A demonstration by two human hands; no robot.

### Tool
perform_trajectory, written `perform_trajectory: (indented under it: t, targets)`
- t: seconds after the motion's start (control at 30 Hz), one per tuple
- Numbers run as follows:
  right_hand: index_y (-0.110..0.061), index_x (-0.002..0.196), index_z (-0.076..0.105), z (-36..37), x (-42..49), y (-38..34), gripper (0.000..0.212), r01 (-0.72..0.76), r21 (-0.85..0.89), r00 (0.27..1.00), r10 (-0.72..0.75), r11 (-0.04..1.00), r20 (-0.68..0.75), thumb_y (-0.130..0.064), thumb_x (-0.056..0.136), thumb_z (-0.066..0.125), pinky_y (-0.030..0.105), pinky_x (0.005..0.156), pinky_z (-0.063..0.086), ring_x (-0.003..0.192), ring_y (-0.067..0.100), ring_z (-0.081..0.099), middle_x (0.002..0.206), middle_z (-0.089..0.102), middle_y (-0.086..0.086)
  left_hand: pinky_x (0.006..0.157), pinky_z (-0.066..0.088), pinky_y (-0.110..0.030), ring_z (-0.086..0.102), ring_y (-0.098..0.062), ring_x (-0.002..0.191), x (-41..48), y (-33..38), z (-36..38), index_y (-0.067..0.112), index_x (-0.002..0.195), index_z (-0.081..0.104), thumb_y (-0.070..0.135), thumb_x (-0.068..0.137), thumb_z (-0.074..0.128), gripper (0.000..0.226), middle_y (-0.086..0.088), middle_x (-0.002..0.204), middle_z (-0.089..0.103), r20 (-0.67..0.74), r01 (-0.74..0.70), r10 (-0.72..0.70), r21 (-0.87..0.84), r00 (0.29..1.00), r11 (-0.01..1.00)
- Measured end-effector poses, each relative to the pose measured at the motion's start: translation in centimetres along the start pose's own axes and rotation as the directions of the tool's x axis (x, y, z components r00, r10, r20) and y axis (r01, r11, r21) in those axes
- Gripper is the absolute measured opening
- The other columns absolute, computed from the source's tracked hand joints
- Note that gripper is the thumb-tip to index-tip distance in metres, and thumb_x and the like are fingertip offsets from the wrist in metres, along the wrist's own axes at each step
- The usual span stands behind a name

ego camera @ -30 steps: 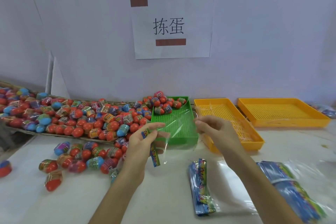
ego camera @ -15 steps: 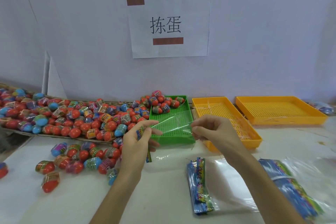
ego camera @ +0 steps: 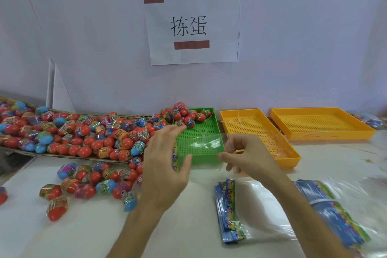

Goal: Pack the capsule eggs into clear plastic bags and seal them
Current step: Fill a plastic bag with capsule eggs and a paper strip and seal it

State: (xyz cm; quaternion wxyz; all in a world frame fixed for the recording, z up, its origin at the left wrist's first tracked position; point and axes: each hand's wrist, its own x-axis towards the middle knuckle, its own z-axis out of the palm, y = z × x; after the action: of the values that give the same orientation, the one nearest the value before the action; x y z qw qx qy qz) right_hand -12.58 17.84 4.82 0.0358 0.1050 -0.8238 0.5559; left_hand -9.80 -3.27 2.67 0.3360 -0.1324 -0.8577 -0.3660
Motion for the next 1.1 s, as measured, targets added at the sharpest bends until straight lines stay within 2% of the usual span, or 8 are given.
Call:
perform_trajectory:
  t: [0.1, 0.2, 0.33, 0.5, 0.6, 0.77, 0.93, 1.1]
  targets:
    - [-0.008, 0.071, 0.06, 0.2, -0.1, 0.1, 0.022, 0.042, -0.094, 0.997, -0.036, 0.995, 0.062, -0.006, 0.081, 0.08, 0.024, 0.047, 0.047, 0.051, 0.016, 0.067, 0.062, 0.067, 0.0, 0.118, 0.025, -0.04, 0.037, -0.015, 0.142, -0.6, 0.6, 1.0, 0.031, 0.135, 0.058, 0.019, 0.084, 0.069, 0.054, 0.004, 0.149, 0.046, 0.169, -0.248, 0.231, 0.088, 0.958, 0.965]
    - [-0.015, 0.07, 0.064, 0.4, -0.1, -0.1, 0.021, 0.134, -0.1, 0.985, -0.121, 0.986, 0.126, -0.004, 0.08, 0.079, 0.02, 0.05, 0.047, 0.051, 0.012, 0.063, 0.063, 0.066, -0.003, 0.109, 0.036, -0.041, 0.043, -0.021, 0.135, -1.3, 0.6, 1.8, 0.032, 0.125, 0.065, 0.015, 0.081, 0.075, 0.048, -0.001, 0.146, 0.049, 0.273, -0.36, 0.315, 0.133, 0.909, 0.924]
    - [-0.025, 0.068, 0.063, 0.6, -0.2, -0.2, 0.026, 0.157, -0.064, 0.976, -0.145, 0.986, 0.162, -0.014, 0.082, 0.082, 0.025, 0.054, 0.05, 0.053, 0.012, 0.063, 0.059, 0.064, -0.004, 0.09, 0.043, -0.035, 0.053, -0.023, 0.117, -1.0, 0.0, 1.5, 0.027, 0.116, 0.071, 0.011, 0.083, 0.078, 0.037, -0.004, 0.131, 0.059, 0.212, -0.375, 0.338, 0.17, 0.917, 0.911]
    - [-0.016, 0.079, 0.071, 0.8, -0.2, -0.2, 0.012, 0.127, -0.069, 0.971, -0.11, 0.989, 0.214, -0.016, 0.082, 0.082, 0.023, 0.055, 0.052, 0.053, 0.013, 0.064, 0.064, 0.07, 0.001, 0.078, 0.045, -0.037, 0.054, -0.021, 0.104, -0.7, -0.2, 1.2, 0.022, 0.095, 0.076, 0.015, 0.082, 0.082, 0.016, -0.005, 0.114, 0.064, 0.159, -0.402, 0.377, 0.181, 0.912, 0.897]
    - [-0.015, 0.078, 0.07, 0.7, -0.1, 0.0, 0.012, 0.092, -0.086, 0.991, -0.083, 0.992, 0.105, -0.006, 0.082, 0.078, 0.031, 0.054, 0.054, 0.051, 0.016, 0.063, 0.063, 0.069, 0.004, 0.074, 0.046, -0.036, 0.051, -0.017, 0.096, -0.4, -0.2, 0.9, 0.017, 0.083, 0.072, 0.013, 0.079, 0.084, 0.013, -0.005, 0.112, 0.064, 0.158, -0.379, 0.354, 0.178, 0.922, 0.908]
    - [-0.021, 0.08, 0.07, 0.5, 0.2, 0.5, 0.019, 0.053, -0.197, 0.996, -0.065, 0.979, -0.054, -0.003, 0.08, 0.073, 0.038, 0.059, 0.055, 0.055, 0.012, 0.062, 0.06, 0.065, -0.001, 0.074, 0.054, -0.031, 0.059, -0.012, 0.09, -0.8, 0.5, 0.7, 0.015, 0.086, 0.067, 0.015, 0.087, 0.07, 0.003, -0.001, 0.123, 0.063, 0.188, -0.403, 0.388, 0.047, 0.902, 0.914]
    - [-0.023, 0.091, 0.07, 0.7, 0.0, 0.0, 0.017, 0.097, -0.169, 0.99, -0.077, 0.981, 0.122, -0.006, 0.088, 0.071, 0.03, 0.057, 0.05, 0.059, 0.014, 0.06, 0.075, 0.064, 0.01, 0.065, 0.051, -0.037, 0.061, -0.022, 0.082, -1.3, 1.6, 1.0, 0.01, 0.079, 0.06, 0.009, 0.078, 0.063, 0.004, -0.001, 0.118, 0.068, 0.22, -0.479, 0.473, -0.03, 0.853, 0.878]
    - [-0.017, 0.094, 0.071, 0.8, 0.1, -0.1, 0.02, 0.032, -0.115, 0.987, -0.013, 0.993, 0.16, 0.001, 0.088, 0.066, 0.023, 0.054, 0.05, 0.06, 0.013, 0.062, 0.077, 0.065, 0.004, 0.065, 0.051, -0.023, 0.062, -0.008, 0.088, -1.1, 1.7, 0.4, 0.01, 0.077, 0.06, 0.01, 0.077, 0.064, 0.004, 0.002, 0.117, 0.068, 0.11, -0.422, 0.429, -0.088, 0.896, 0.902]
